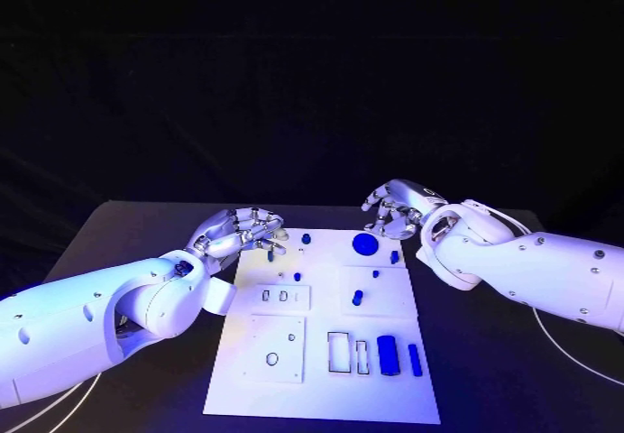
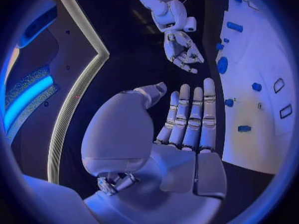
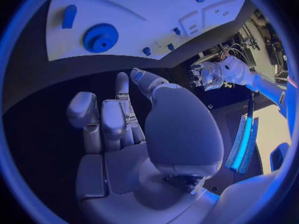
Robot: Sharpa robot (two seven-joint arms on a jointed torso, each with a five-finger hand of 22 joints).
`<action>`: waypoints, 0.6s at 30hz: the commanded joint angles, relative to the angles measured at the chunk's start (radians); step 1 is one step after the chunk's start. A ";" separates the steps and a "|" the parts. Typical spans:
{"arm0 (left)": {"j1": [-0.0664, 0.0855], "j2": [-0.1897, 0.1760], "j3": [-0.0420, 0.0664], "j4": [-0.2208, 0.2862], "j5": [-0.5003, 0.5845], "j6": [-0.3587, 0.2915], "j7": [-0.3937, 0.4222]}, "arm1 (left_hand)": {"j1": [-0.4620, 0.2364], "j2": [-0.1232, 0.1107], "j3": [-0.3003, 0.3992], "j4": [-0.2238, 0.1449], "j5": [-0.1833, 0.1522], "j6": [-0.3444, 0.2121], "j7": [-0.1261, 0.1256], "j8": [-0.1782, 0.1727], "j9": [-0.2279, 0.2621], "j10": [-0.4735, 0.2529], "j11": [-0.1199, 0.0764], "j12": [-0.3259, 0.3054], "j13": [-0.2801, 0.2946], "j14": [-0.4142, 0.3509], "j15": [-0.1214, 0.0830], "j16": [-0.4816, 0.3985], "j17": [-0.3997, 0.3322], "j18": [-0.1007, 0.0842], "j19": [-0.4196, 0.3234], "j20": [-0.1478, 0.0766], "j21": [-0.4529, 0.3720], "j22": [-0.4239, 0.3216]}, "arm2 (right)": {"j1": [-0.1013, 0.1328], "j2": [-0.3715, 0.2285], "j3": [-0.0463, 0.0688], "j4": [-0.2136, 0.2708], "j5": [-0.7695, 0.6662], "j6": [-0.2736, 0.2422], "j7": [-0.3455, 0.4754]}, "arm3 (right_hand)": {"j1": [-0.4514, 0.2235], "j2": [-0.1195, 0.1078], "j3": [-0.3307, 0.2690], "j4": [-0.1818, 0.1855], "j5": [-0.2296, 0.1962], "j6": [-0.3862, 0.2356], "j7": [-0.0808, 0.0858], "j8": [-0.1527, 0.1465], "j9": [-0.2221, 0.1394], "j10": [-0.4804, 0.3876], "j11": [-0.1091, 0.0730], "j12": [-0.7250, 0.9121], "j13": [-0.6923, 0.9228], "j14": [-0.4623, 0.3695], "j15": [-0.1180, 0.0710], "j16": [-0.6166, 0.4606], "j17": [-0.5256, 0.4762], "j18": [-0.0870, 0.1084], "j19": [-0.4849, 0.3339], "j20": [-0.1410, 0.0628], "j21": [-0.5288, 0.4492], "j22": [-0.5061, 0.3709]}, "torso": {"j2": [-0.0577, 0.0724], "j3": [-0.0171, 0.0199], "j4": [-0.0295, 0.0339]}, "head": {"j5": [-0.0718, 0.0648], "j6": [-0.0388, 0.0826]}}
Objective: Assemble the parts on the task board
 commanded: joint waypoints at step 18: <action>0.000 -0.029 0.004 -0.088 -0.006 0.024 0.048 | -0.009 -0.003 0.007 0.002 0.001 0.001 0.042 -0.006 -0.006 0.002 -0.003 -0.008 -0.009 0.008 0.002 -0.004 0.005 0.004 -0.006 0.000 -0.005 -0.004 | -0.029 0.007 -0.003 -0.094 0.090 0.125 0.006 | 0.041 0.055 -0.240 0.149 0.000 -0.092 0.024 0.083 0.052 0.108 0.032 0.931 1.039 0.083 0.033 0.293 0.470 -0.040 0.105 0.025 0.130 0.198 | 0.002 0.0087 -0.0061 | -0.016 0.011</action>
